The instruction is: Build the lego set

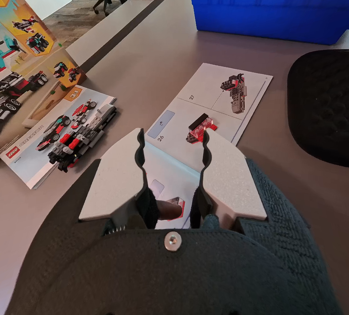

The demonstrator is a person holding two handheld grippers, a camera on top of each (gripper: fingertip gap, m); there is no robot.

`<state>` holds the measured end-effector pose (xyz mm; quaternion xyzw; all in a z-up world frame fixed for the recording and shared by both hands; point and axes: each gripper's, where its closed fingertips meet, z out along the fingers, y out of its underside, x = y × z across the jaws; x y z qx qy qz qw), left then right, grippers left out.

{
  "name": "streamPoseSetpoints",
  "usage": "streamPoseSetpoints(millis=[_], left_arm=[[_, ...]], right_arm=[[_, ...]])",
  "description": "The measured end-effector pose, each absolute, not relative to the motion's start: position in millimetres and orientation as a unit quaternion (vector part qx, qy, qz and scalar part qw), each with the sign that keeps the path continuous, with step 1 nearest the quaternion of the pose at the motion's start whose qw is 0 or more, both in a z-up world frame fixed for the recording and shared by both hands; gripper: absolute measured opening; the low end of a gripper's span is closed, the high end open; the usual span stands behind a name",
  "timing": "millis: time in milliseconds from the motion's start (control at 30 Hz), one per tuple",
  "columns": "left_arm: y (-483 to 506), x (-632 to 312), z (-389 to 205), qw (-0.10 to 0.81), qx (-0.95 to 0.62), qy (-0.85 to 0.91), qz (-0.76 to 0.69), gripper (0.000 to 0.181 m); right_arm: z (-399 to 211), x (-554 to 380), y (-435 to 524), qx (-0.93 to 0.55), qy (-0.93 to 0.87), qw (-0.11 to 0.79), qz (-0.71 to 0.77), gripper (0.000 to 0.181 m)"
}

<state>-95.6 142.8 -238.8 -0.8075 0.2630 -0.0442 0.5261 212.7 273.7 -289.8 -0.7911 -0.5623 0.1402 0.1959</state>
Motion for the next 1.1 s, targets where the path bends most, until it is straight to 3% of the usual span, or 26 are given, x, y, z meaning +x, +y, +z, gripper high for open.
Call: streamPoseSetpoints(millis=[100, 167, 267, 567, 700, 833, 900, 1000, 1100], left_arm=[[144.8, -91.1, -238.5, 0.523, -0.807, 0.272, -0.045, 0.06], [144.3, -90.6, -239.3, 0.519, -0.808, 0.277, -0.044, 0.06], [144.2, -93.7, -240.3, 0.516, -0.81, 0.276, -0.043, 0.06], [147.8, -87.2, -239.5, 0.514, -0.807, 0.287, -0.045, 0.06], [147.0, -87.7, -238.0, 0.515, -0.807, 0.286, -0.04, 0.06], [145.3, -88.1, -232.1, 0.523, -0.803, 0.285, -0.035, 0.059], [143.2, -89.0, -228.7, 0.527, -0.8, 0.285, -0.031, 0.059], [138.3, -91.9, -222.8, 0.537, -0.795, 0.28, -0.026, 0.059], [132.9, -94.6, -220.5, 0.547, -0.791, 0.273, -0.027, 0.059]], right_arm=[[-305.5, 200.0, 268.0, -0.778, -0.597, 0.159, 0.11, 0.104], [-304.0, 204.1, 273.1, -0.785, -0.586, 0.168, 0.109, 0.095], [-296.7, 237.8, 291.2, -0.82, -0.535, 0.19, 0.064, 0.049], [-243.8, 233.0, 257.1, -0.775, -0.535, 0.268, 0.201, 0.023], [-216.1, 235.3, 265.1, -0.769, -0.501, 0.341, 0.204, 0.022], [-187.1, 246.3, 278.1, -0.774, -0.44, 0.416, 0.186, 0.061], [-170.9, 247.4, 274.8, -0.762, -0.416, 0.454, 0.199, 0.073], [-167.9, 239.2, 245.3, -0.76, -0.427, 0.43, 0.234, 0.072], [-183.5, 240.8, 223.1, -0.775, -0.487, 0.368, 0.163, 0.055]])
